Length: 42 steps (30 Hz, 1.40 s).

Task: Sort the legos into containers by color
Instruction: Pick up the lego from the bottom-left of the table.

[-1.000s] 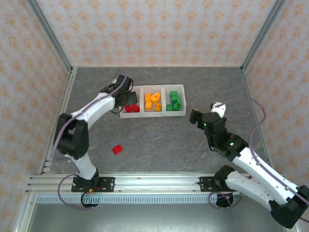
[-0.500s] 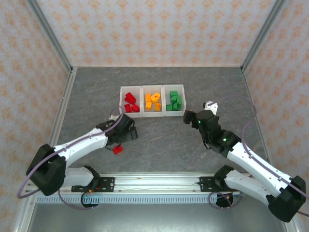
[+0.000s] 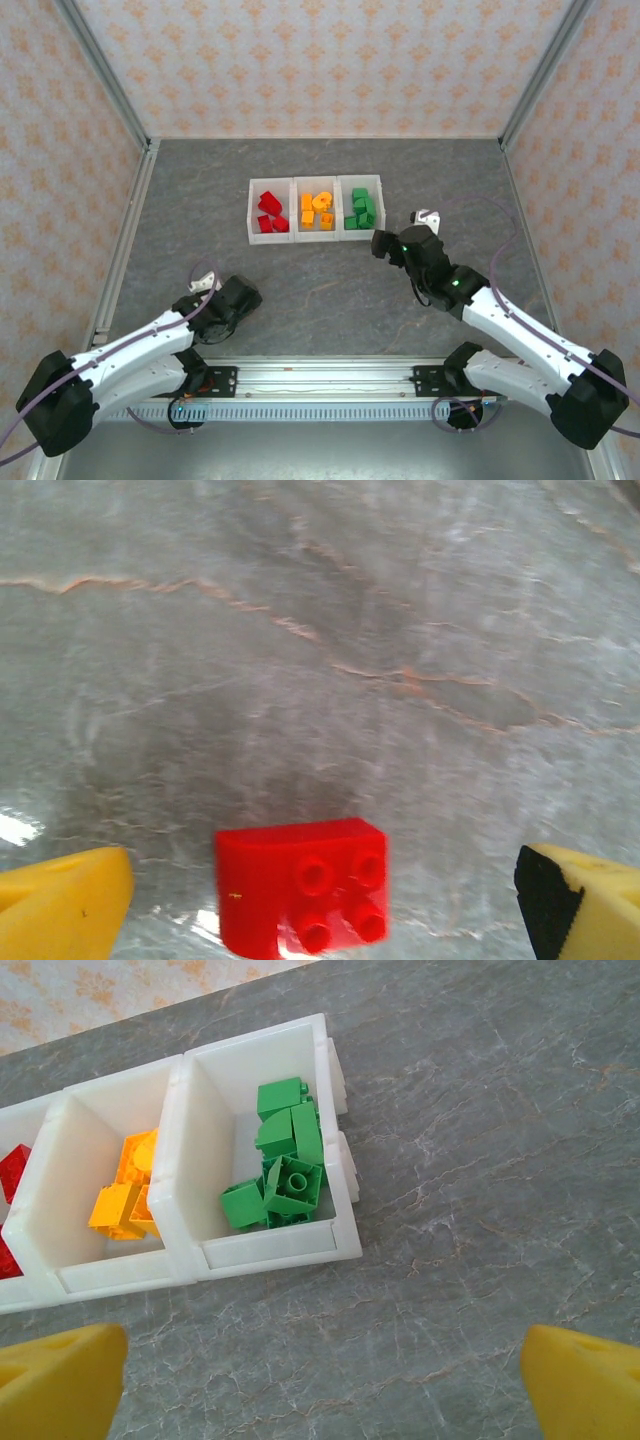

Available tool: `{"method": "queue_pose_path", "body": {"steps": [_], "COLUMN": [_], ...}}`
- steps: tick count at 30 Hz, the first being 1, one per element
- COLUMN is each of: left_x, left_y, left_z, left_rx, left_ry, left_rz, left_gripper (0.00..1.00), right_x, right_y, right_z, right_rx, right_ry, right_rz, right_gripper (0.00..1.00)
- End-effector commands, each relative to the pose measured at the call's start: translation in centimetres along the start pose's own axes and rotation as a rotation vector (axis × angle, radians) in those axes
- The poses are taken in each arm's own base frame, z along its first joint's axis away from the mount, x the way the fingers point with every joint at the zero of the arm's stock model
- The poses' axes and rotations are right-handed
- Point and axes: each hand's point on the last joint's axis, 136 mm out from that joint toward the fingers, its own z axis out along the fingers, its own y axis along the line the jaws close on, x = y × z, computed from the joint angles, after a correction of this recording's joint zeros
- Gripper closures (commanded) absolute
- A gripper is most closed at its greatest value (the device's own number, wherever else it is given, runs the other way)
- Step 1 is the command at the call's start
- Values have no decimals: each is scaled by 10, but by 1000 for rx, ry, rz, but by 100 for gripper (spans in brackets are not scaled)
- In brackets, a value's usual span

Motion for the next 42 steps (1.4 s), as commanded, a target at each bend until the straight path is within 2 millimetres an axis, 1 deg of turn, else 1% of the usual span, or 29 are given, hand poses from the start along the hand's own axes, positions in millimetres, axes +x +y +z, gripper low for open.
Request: {"method": "queue_pose_path", "body": {"steps": [1,3,6,12,21,25,31,36,39,41,42], "left_x": [-1,3,9,14,32,43,47,50,49,47,46], "left_y": [7,6,-1,-7,-21,-26,-33,-43,-47,-50,-51], "left_z": [8,13,19,23,35,41,45,45,43,41,40], "left_rx": [-26,-16,16,-13,14,38,54,98,114,127,134], "left_ry": [-33,-19,5,34,125,167,187,204,202,196,194], "left_rz": [-35,-32,-21,51,97,89,98,93,92,90,91], "left_gripper": [1,2,7,9,21,28,38,51,57,64,66], "right_x": [-7,-7,-7,-9,-8,-9,-9,-6,-5,-5,-5], "right_y": [1,1,1,1,2,1,1,-1,-3,-4,-4], "right_z": [-1,-2,-3,-4,-3,-3,-2,-1,-2,-2,-2], "right_rx": [1,2,2,2,0,0,2,11,15,18,18], "right_ry": [-14,-12,-14,-19,-17,-19,-20,-16,-15,-18,-18], "right_rz": [37,40,44,46,46,45,43,40,39,38,40], "right_gripper": [0,0,0,0,0,0,0,0,0,0,0]}}
